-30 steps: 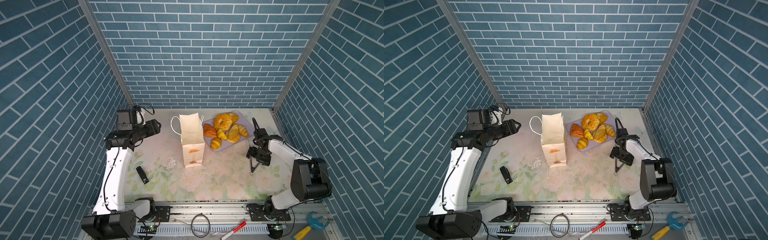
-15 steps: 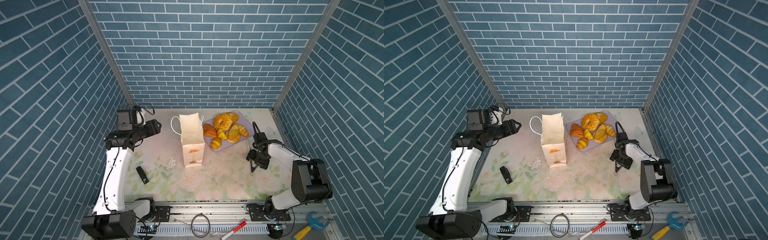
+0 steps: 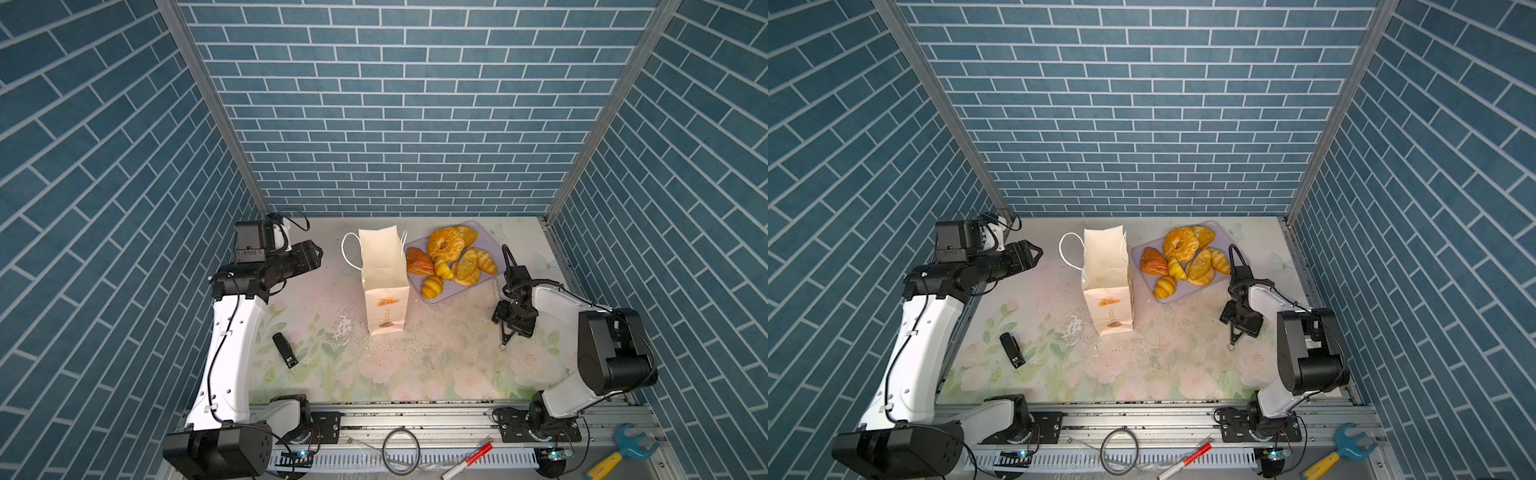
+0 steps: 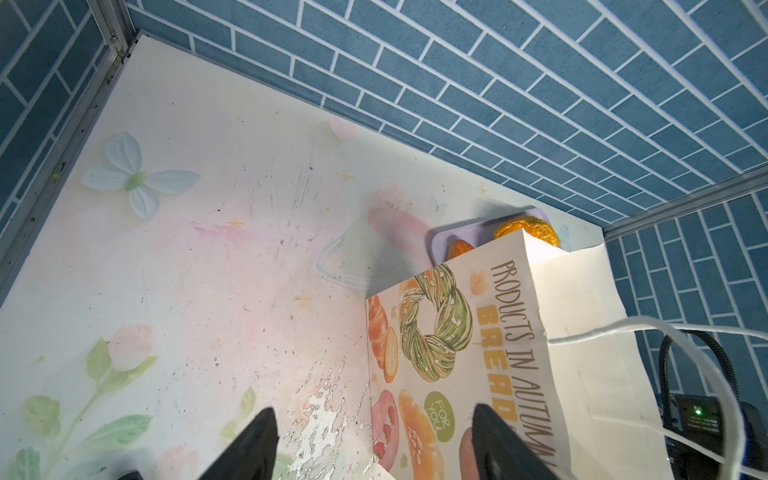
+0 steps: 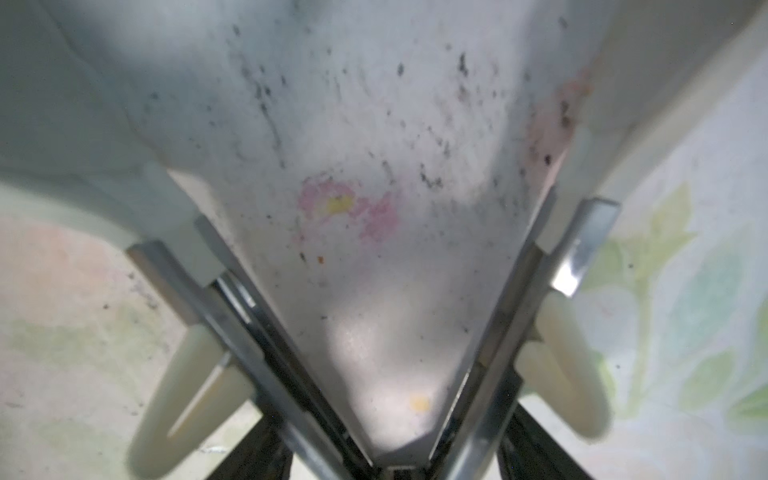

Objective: Place the fake bread into the paper bag
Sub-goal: 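Raise the held tongs with the right gripper toward the bread tray, then lower the tongs onto the striped yellow roll and pinch it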

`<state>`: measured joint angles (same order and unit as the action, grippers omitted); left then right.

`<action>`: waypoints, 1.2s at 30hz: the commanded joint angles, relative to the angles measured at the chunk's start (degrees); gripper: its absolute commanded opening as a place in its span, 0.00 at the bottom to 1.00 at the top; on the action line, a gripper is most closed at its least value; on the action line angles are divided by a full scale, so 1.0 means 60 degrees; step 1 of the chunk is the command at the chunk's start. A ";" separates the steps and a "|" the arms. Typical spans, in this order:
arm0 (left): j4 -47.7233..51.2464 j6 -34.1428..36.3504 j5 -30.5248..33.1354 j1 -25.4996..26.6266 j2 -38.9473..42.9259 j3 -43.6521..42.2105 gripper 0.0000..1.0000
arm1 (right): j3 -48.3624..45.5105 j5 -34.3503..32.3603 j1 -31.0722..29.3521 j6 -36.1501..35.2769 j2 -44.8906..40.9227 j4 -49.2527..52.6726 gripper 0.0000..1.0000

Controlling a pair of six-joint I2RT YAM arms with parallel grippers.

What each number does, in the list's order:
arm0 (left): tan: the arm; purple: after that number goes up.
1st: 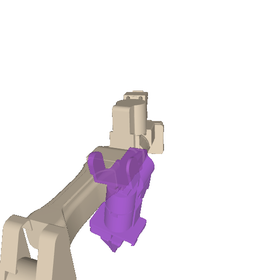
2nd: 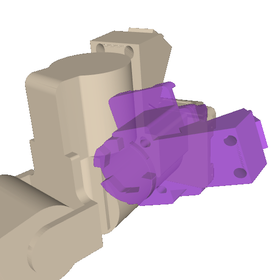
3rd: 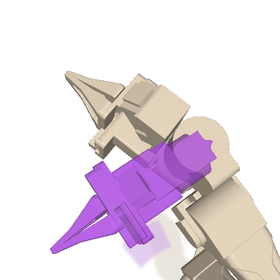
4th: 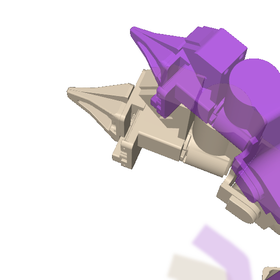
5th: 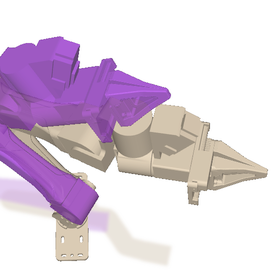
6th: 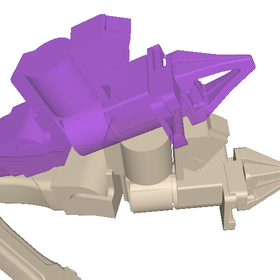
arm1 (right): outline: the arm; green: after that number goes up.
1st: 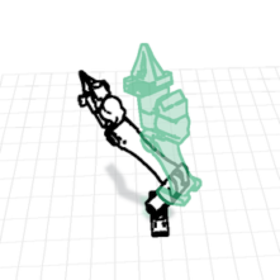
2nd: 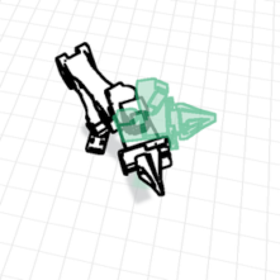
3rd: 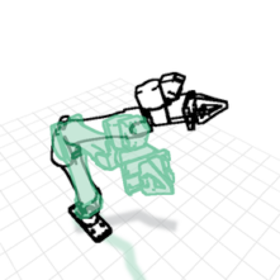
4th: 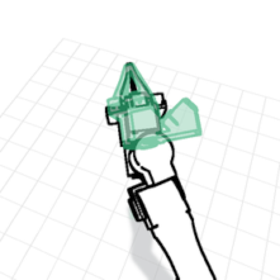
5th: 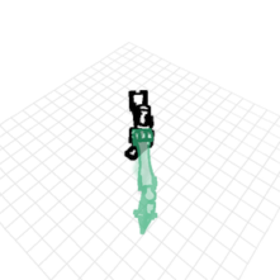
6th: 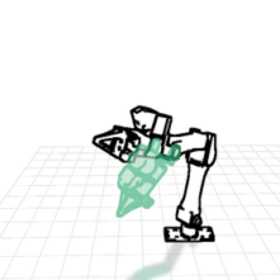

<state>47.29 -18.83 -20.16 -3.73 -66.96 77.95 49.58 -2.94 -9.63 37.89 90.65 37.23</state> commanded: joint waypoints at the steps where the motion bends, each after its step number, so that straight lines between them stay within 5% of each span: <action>1: -0.0045 0.0025 0.0106 -0.0053 0.0151 -0.0076 0.75 | -0.0038 -0.0110 -0.0018 -0.0382 0.0144 0.0016 0.73; 8: -0.0037 -0.0010 0.0109 -0.0053 0.0170 -0.0028 0.75 | -0.0094 -0.0240 -0.0036 -0.0820 0.0299 -0.0055 0.68; 17: -0.0056 -0.0159 0.0057 -0.0053 0.0275 0.0015 0.75 | 0.0253 -0.0637 -0.0036 -0.0778 -0.0526 0.0806 0.49; 36: -0.0262 -0.0586 -0.0131 -0.0053 0.0775 -0.0181 0.75 | 0.3270 -0.1166 -0.0386 -0.2048 -0.3158 0.4546 0.50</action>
<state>46.61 -21.85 -20.67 -3.73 -63.29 77.82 66.65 -8.01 -11.62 28.05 74.08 59.11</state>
